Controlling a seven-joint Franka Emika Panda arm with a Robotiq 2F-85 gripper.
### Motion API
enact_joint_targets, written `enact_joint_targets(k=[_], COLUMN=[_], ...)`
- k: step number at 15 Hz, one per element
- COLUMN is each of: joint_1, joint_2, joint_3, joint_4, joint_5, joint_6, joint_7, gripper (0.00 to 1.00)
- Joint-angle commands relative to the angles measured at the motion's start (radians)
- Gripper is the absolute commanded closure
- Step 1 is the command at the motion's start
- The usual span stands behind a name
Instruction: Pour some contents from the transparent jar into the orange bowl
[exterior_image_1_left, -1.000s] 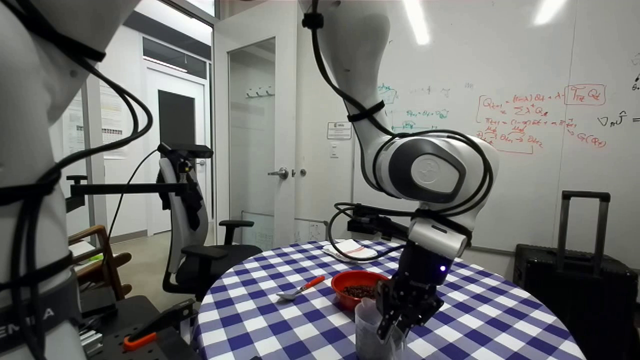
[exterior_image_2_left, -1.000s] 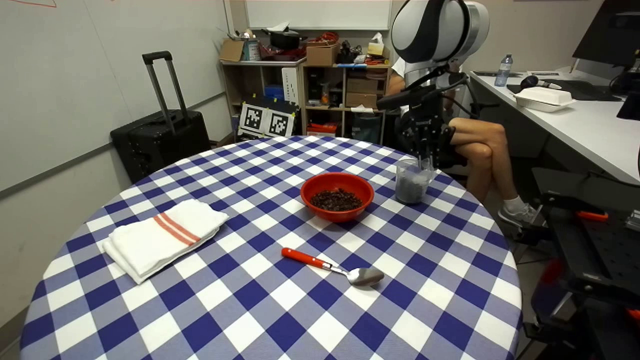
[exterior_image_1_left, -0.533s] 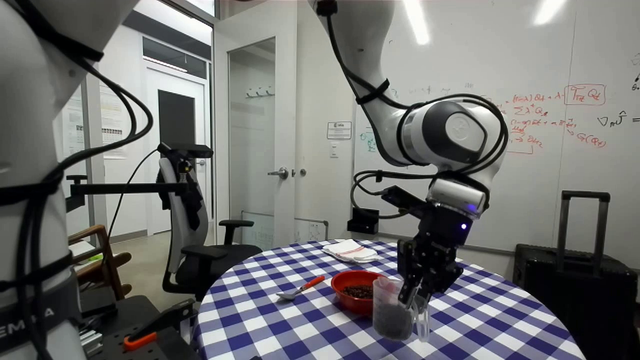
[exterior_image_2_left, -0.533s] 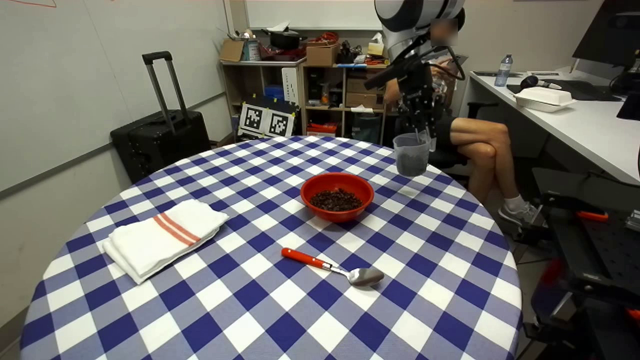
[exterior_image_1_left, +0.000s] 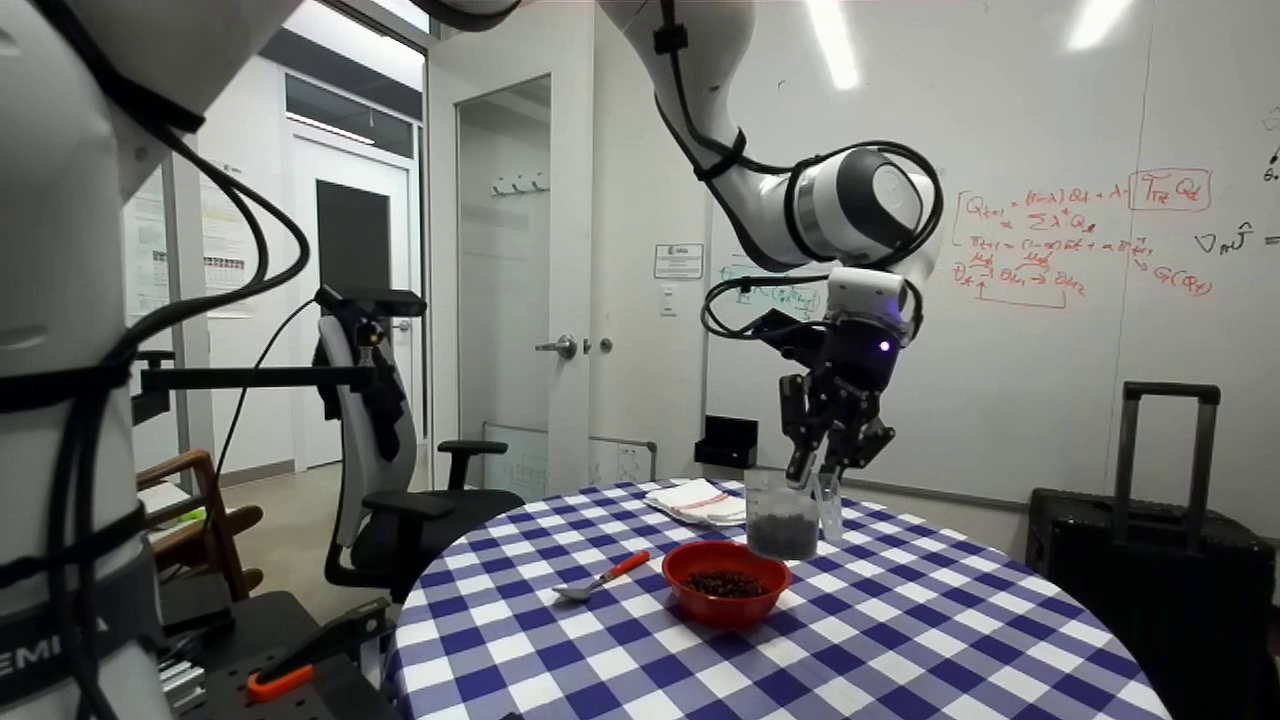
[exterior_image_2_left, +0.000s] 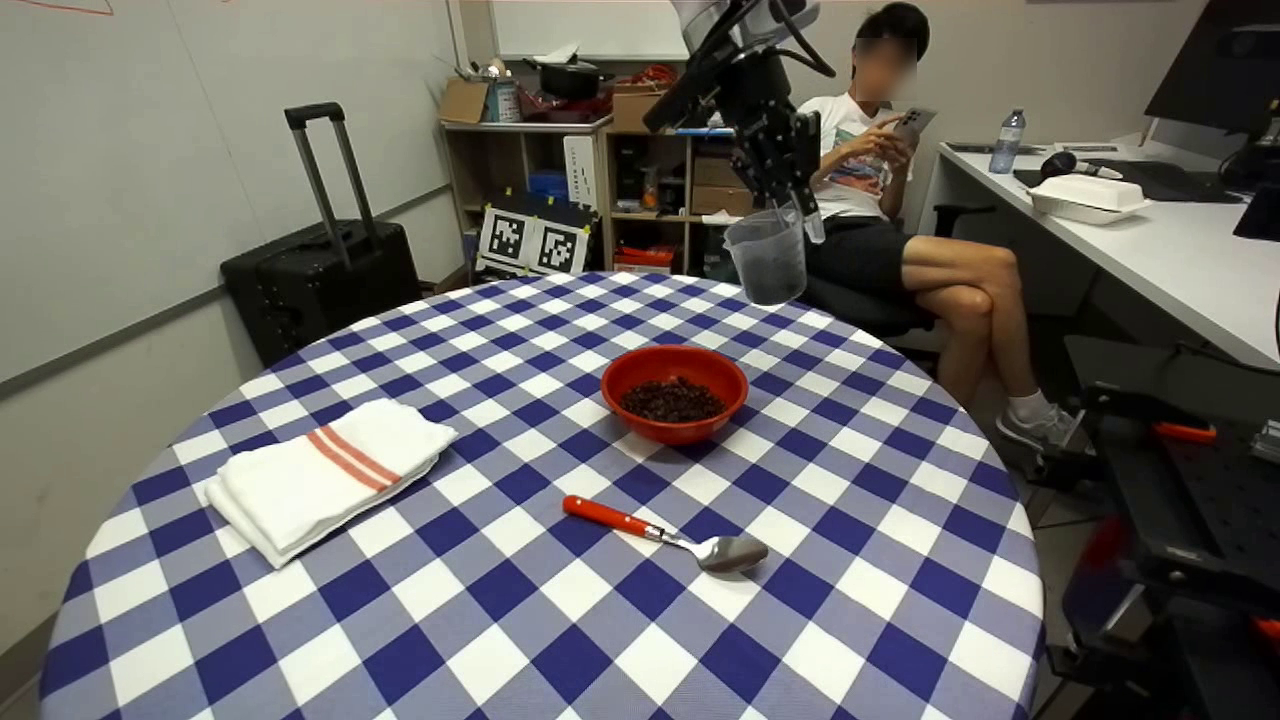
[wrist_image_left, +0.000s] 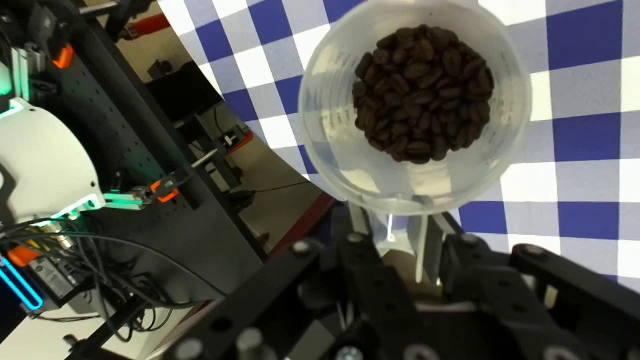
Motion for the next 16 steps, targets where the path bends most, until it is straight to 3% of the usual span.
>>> enact_joint_targets(k=[1, 9, 16], joint_1=[0.065, 0.185, 0.197], joint_2=[0.113, 0.357, 0.590], joint_3=[0.033, 0.065, 0.033], joint_4=[0.193, 0.520, 0.797], joint_5=[-0.087, -0.227, -0.314], joint_6=[-0.180, -0.408, -0.583], joint_7=[0.123, 0.308, 0.389], gripper=[0.93, 0.93, 0.93])
